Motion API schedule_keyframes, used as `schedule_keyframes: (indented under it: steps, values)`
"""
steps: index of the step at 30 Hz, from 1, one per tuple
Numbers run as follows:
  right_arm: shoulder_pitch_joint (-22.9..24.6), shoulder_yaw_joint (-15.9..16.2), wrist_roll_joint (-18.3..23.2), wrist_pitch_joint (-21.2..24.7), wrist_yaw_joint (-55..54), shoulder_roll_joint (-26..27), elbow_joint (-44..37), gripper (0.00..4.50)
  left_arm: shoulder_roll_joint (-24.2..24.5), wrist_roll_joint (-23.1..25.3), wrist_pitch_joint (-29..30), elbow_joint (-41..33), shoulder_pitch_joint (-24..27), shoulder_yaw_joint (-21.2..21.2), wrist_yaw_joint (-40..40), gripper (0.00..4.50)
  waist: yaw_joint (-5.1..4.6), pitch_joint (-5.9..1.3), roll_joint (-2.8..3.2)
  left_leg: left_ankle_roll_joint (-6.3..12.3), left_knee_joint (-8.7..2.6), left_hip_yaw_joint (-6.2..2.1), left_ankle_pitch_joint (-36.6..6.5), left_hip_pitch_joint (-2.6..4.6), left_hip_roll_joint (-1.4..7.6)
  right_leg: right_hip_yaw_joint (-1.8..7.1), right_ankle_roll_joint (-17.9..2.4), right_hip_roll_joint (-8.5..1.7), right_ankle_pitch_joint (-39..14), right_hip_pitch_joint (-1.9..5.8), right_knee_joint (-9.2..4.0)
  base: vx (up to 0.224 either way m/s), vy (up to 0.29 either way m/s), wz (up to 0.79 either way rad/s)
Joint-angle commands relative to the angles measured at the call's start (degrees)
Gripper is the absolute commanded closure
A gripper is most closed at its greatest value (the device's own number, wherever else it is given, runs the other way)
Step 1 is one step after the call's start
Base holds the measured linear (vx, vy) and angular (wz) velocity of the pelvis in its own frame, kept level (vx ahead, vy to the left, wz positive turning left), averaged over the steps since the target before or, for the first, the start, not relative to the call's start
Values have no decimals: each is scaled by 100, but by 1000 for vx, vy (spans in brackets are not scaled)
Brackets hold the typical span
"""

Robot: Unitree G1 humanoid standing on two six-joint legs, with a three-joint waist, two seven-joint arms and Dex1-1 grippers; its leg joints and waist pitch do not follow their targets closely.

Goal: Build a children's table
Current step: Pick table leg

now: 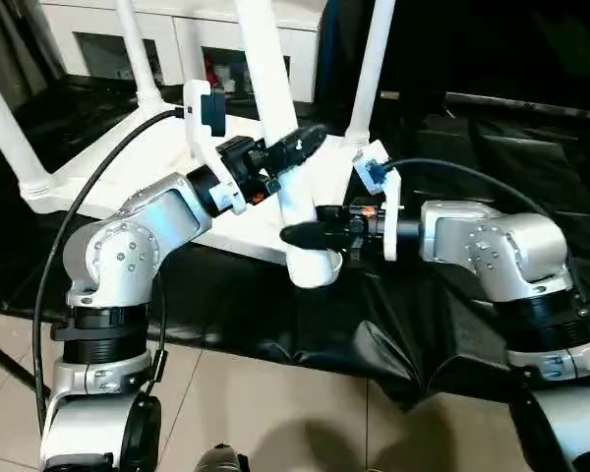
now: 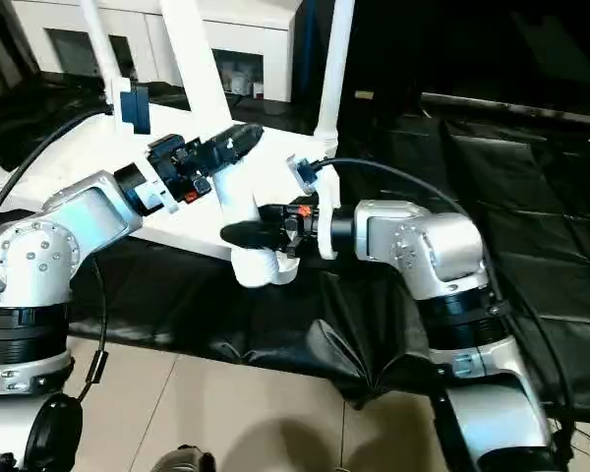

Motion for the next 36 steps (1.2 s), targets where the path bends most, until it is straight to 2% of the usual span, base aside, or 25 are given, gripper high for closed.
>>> schedule_keyframes:
  steps: [1,12,15,16,17,19,20,21,22,23,24,25,28,30,32,33,34,35,36]
  values:
    - [-124,-72,-52,64,-2,-141,87,163,24,-248,169,-258,-104,-105,-254,263,24,-537,39,-489,-439,-80,-1851,234,82,188,-564,-320,-2311,257,-546,0,0,0]
    - [-57,-16,-5,55,-12,-44,114,241,-46,-317,115,-242,-122,5,-201,263,59,-553,31,-495,-442,-88,-1653,204,91,182,-588,-332,-2124,283,-516,0,0,0]
    - [-46,-68,-21,22,-112,23,130,249,-59,-161,-4,-220,-121,-26,-78,263,67,-555,36,-493,-444,-88,-1662,205,92,184,-595,-333,-2092,276,-515,0,0,0]
    - [-37,-132,-47,-17,-233,103,145,252,-134,37,-99,-125,-143,-1,251,263,68,-556,41,-498,-447,-91,-1672,205,91,179,-607,-327,-2075,279,-509,0,0,0]
    - [-37,-132,-47,-17,-233,103,145,252,-134,37,-99,-125,-143,-1,251,194,72,-551,37,-517,-447,-91,-1710,207,91,178,-604,-328,-2076,274,-512,0,0,0]
    - [-9,-198,-112,-119,-481,243,153,254,-368,429,-395,-24,-162,21,859,191,64,-538,31,-526,-464,-92,-1726,207,117,189,-581,-323,-2099,268,-537,0,0,0]
    - [-8,-198,-113,-122,-488,246,152,255,-379,438,-404,-22,-163,23,880,181,82,-540,44,-559,-453,-101,-1772,223,107,179,-546,-326,-2157,256,-539,0,0,0]
    - [2,-202,-123,-147,-544,270,149,255,-467,518,-472,-13,-166,40,1050,175,87,-544,28,-550,-455,-94,-1824,237,100,177,-507,-335,-2257,263,-554,0,0,0]
    - [2,-202,-123,-147,-544,270,149,255,-467,518,-472,-13,-166,40,1050,171,102,-551,25,-547,-458,-101,-1807,222,94,171,-450,-345,-2317,282,-555,0,0,0]
    - [12,-196,-133,-168,-589,293,141,256,-553,557,-553,-9,-175,58,1134,197,102,-552,16,-535,-458,-101,-1781,215,92,170,-423,-345,-2331,285,-559,0,0,0]
    - [12,-196,-133,-168,-589,293,141,256,-553,557,-553,-9,-175,58,1134,197,107,-549,21,-536,-459,-103,-1751,211,96,170,-394,-342,-2317,278,-567,0,0,0]
    - [17,-183,-156,-190,-638,312,134,256,-609,617,-647,15,-191,67,1200,218,104,-550,23,-534,-460,-105,-1758,212,96,169,-377,-341,-2325,277,-570,0,0,0]
    - [14,-133,-209,-253,-678,317,107,256,-604,678,-760,93,-222,44,1225,211,102,-550,14,-517,-456,-103,-1761,210,89,163,-317,-344,-2403,271,-583,0,0,0]
    - [4,-118,-258,-321,-726,325,112,256,-591,694,-785,96,-225,30,1198,251,96,-549,9,-522,-461,-106,-1738,202,90,161,-324,-340,-2381,274,-577,0,0,0]
    - [-4,-104,-298,-486,-689,334,120,256,-586,686,-771,44,-196,-1,1118,246,90,-552,-3,-515,-462,-106,-1721,197,94,161,-340,-343,-2319,280,-567,0,0,0]
    - [-6,-143,-251,-516,-658,358,129,222,-580,692,-768,11,-177,-33,1080,259,96,-553,5,-511,-462,-107,-1720,205,96,160,-350,-344,-2319,274,-564,0,0,0]
    - [-32,-300,-64,-417,-615,418,157,222,-567,681,-753,-52,-141,-91,994,259,90,-554,8,-502,-462,-106,-1709,207,102,163,-387,-344,-2262,272,-557,0,0,0]
    - [-35,-315,-47,-404,-613,423,160,187,-566,679,-751,-58,-138,-96,987,264,89,-559,10,-494,-463,-107,-1694,205,101,163,-407,-344,-2219,278,-551,0,0,0]
    - [-49,-336,19,-349,-552,404,166,185,-556,673,-745,-80,-127,-125,936,265,89,-556,13,-497,-463,-103,-1680,203,101,164,-442,-338,-2148,276,-543,0,0,0]
